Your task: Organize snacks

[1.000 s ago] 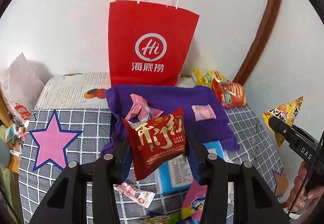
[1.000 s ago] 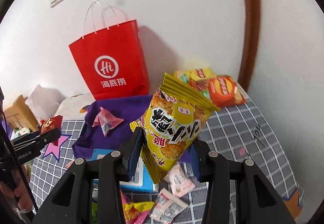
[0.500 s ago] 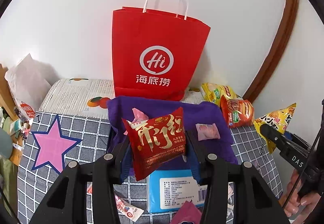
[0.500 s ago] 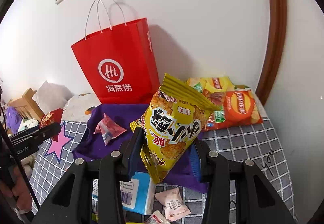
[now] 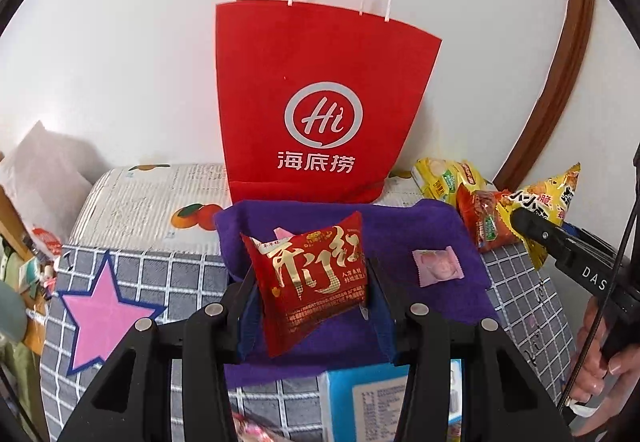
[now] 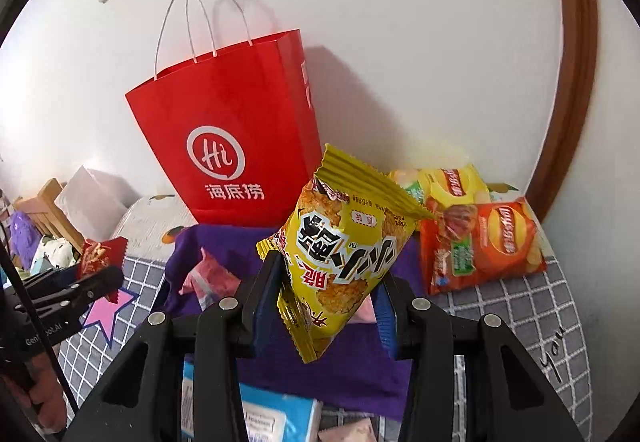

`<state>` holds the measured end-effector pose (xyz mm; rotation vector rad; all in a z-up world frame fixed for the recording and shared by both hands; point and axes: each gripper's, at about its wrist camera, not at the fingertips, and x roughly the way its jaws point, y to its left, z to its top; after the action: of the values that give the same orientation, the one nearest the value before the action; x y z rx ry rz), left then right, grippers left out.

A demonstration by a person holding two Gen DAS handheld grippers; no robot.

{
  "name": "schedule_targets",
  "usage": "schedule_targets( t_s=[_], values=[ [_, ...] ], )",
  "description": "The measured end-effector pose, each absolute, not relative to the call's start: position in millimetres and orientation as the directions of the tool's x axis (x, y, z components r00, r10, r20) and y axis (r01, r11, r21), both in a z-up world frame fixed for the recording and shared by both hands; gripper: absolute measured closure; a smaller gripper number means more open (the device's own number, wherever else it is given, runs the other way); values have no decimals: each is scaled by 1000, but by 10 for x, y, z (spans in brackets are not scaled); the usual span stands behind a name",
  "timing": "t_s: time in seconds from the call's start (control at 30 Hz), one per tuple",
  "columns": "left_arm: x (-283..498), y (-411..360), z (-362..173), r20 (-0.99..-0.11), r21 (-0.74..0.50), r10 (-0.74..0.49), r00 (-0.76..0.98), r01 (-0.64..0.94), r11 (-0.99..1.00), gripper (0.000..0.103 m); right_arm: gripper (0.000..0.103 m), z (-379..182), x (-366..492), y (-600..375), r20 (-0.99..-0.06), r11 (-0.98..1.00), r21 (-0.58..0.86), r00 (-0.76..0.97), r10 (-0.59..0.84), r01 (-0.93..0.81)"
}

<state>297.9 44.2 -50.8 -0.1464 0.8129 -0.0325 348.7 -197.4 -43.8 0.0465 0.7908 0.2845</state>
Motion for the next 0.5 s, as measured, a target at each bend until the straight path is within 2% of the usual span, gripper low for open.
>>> schedule_targets(
  t_s=[0.5],
  values=[
    [3515, 572, -1097, -790, -172, -134, 598, -6, 985, 58, 60, -1150, 3955, -1879, -829, 950, 91, 505, 239, -300]
  ],
)
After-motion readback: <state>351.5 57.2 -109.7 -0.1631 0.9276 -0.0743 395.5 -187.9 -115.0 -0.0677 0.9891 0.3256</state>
